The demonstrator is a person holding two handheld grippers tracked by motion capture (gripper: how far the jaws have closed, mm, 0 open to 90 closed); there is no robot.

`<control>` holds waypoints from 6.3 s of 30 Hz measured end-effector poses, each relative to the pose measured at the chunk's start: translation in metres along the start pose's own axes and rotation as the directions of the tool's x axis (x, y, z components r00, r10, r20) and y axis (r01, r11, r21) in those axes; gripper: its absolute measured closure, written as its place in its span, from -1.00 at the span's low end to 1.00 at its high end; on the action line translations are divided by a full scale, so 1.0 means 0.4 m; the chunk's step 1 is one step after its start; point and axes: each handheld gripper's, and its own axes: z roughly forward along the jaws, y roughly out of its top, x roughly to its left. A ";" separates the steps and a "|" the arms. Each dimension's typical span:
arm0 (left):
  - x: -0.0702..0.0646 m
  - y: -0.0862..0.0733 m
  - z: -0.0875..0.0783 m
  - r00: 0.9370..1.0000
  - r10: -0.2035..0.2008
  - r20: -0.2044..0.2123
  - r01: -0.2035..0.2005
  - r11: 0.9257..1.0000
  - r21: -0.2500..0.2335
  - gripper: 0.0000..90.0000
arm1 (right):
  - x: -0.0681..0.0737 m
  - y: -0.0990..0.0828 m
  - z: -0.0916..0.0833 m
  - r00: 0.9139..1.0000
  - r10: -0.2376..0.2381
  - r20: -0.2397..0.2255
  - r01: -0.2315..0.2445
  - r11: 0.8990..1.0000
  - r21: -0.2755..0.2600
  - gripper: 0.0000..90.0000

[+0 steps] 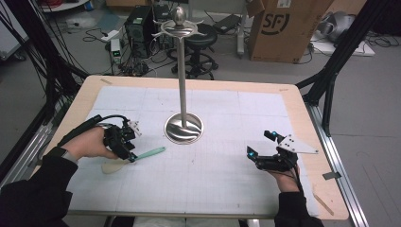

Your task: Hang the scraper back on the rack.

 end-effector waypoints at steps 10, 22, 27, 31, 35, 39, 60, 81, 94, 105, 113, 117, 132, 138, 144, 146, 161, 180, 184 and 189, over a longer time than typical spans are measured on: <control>-0.003 -0.001 0.035 1.000 0.024 0.005 -0.024 0.995 0.099 0.49 | 0.004 -0.003 0.000 1.000 -0.005 -0.006 0.005 1.000 0.011 -0.87; -0.007 0.008 0.056 1.000 0.024 -0.011 -0.022 0.987 0.157 0.77 | -0.001 -0.006 -0.001 1.000 0.007 -0.010 -0.007 1.000 0.008 -0.87; -0.004 -0.002 0.055 1.000 -0.012 -0.004 0.012 0.993 0.120 0.78 | 0.000 -0.006 -0.002 1.000 0.003 -0.008 -0.003 1.000 0.009 -0.87; 0.000 -0.021 0.050 0.999 -0.032 0.000 0.032 0.997 0.069 0.78 | -0.001 -0.008 -0.002 1.000 0.003 -0.006 -0.003 1.000 0.010 -0.87; -0.004 -0.034 0.033 0.999 -0.039 -0.007 0.039 0.999 0.038 0.78 | -0.002 -0.009 -0.003 1.000 0.006 -0.005 -0.006 1.000 0.012 -0.87; -0.008 -0.042 -0.004 0.998 -0.055 0.003 0.055 0.996 -0.075 0.79 | -0.001 -0.010 -0.004 1.000 0.007 -0.005 -0.007 1.000 0.013 -0.87; -0.011 -0.091 -0.091 0.980 -0.192 0.050 0.185 0.792 -0.582 0.79 | -0.007 -0.016 -0.009 1.000 0.020 0.006 -0.020 1.000 0.017 -0.87; -0.023 -0.002 -0.226 0.971 -0.233 -0.052 0.109 0.624 -0.774 0.79 | -0.009 -0.018 -0.014 1.000 0.023 0.001 -0.023 1.000 0.015 -0.87; -0.017 0.058 -0.324 0.964 -0.245 -0.102 0.052 0.550 -0.833 0.79 | -0.008 -0.019 -0.014 0.999 0.031 -0.016 -0.031 0.999 0.018 -0.87; -0.019 0.065 -0.365 0.966 -0.245 -0.078 0.048 0.472 -0.880 0.79 | -0.007 -0.019 -0.012 0.999 0.026 -0.018 -0.026 1.000 0.018 -0.87; -0.016 0.079 -0.377 0.964 -0.249 -0.093 0.031 0.452 -0.891 0.79 | -0.007 -0.020 -0.012 0.999 0.029 -0.021 -0.028 0.999 0.022 -0.87; -0.015 0.081 -0.378 0.965 -0.245 -0.091 0.029 0.447 -0.894 0.79 | -0.006 -0.020 -0.012 0.999 0.026 -0.020 -0.026 0.999 0.022 -0.87; -0.012 0.093 -0.371 0.965 -0.241 -0.101 0.017 0.443 -0.896 0.79 | -0.007 -0.020 -0.012 0.999 0.027 -0.022 -0.026 0.999 0.021 -0.87; -0.015 0.102 -0.371 0.966 -0.238 -0.103 0.014 0.442 -0.897 0.79 | -0.007 -0.020 -0.013 0.999 0.029 -0.023 -0.028 0.999 0.022 -0.87; -0.018 0.111 -0.366 0.966 -0.237 -0.106 0.010 0.442 -0.897 0.79 | -0.006 -0.019 -0.013 0.999 0.027 -0.025 -0.026 0.999 0.020 -0.87; -0.017 0.114 -0.364 0.965 -0.240 -0.108 0.010 0.443 -0.897 0.79 | -0.006 -0.019 -0.013 0.999 0.027 -0.026 -0.026 0.999 0.019 -0.87; -0.009 0.116 -0.366 0.962 -0.251 -0.111 0.007 0.426 -0.905 0.79 | -0.007 -0.020 -0.012 0.999 0.022 -0.027 -0.022 1.000 0.018 -0.87; -0.006 0.120 -0.359 0.957 -0.264 -0.123 0.007 0.442 -0.897 0.79 | -0.005 -0.020 -0.011 0.999 0.022 -0.032 -0.021 0.999 0.026 -0.87; -0.006 0.127 -0.352 0.958 -0.260 -0.117 0.011 0.444 -0.896 0.79 | -0.004 -0.021 -0.010 0.999 0.019 -0.040 -0.018 0.999 0.029 -0.87; -0.004 0.135 -0.345 0.958 -0.260 -0.120 0.012 0.453 -0.892 0.79 | -0.004 -0.021 -0.011 0.999 0.021 -0.040 -0.020 0.999 0.029 -0.87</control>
